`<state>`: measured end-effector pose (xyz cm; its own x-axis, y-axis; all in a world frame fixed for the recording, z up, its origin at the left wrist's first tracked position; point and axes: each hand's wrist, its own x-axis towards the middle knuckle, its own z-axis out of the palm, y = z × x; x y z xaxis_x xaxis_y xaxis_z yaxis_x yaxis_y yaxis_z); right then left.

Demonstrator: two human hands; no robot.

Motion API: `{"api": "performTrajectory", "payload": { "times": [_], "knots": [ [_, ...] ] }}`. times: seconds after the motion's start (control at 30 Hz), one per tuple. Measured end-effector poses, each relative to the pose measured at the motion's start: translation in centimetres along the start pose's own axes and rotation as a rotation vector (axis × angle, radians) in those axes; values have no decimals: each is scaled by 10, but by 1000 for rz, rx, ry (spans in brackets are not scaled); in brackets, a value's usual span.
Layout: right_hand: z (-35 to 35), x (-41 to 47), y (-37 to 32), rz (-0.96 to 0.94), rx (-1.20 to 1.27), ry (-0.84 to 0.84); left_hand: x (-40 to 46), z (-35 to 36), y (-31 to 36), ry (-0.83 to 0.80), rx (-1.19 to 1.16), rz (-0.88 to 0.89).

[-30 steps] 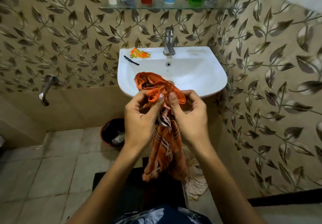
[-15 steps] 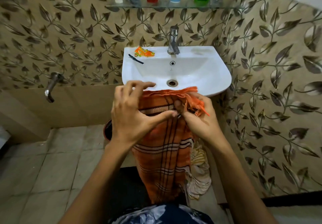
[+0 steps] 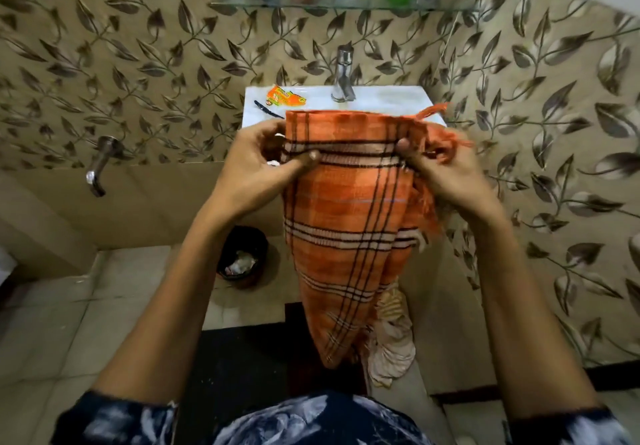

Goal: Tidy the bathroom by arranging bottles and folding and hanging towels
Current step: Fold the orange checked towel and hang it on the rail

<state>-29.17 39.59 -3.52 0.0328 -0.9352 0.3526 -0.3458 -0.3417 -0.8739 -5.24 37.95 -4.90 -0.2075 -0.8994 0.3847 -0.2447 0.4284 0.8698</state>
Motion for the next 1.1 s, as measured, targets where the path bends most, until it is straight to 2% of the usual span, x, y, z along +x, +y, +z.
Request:
{"api": "performTrajectory", "payload": {
  "times": [0.07, 0.13, 0.27, 0.33, 0.4, 0.5, 0.63, 0.7, 0.77, 0.93, 1.03, 1.1],
  "knots": [
    [-3, 2, 2, -39, -37, -10, 3, 7, 0, 31, 72, 58],
    [-10, 3, 1, -45, -18, 62, 7, 9, 3, 93, 21, 86],
    [-14, 8, 0, -6, -54, 5, 16, 15, 5, 98, 67, 87],
    [-16, 12, -4, -66, -63, 21, 19, 14, 5, 171, 51, 87],
    [-16, 17, -6, -48, -96, 38, 23, 11, 6, 198, 48, 76],
    [-15, 25, -12, -49, -233, 93, 29, 10, 10, 147, 137, 117],
    [-18, 32, -14, 10, -529, 237, 35, 6, 12, 252, 376, 108],
    [-16, 34, -15, 92, -565, 248, 39, 5, 14, 285, 451, 57],
    [-13, 35, -18, 80, -552, 273, 42, 8, 18, 319, 496, 33],
    [-8, 39, -37, -123, -532, 406, 57, 29, 32, 322, 222, 111],
    [-7, 45, -50, -231, -451, 440, 70, 39, 38, 342, 153, 332],
    [-7, 47, -54, -292, -460, 371, 77, 45, 39, 308, 89, 442]
  ]
}}
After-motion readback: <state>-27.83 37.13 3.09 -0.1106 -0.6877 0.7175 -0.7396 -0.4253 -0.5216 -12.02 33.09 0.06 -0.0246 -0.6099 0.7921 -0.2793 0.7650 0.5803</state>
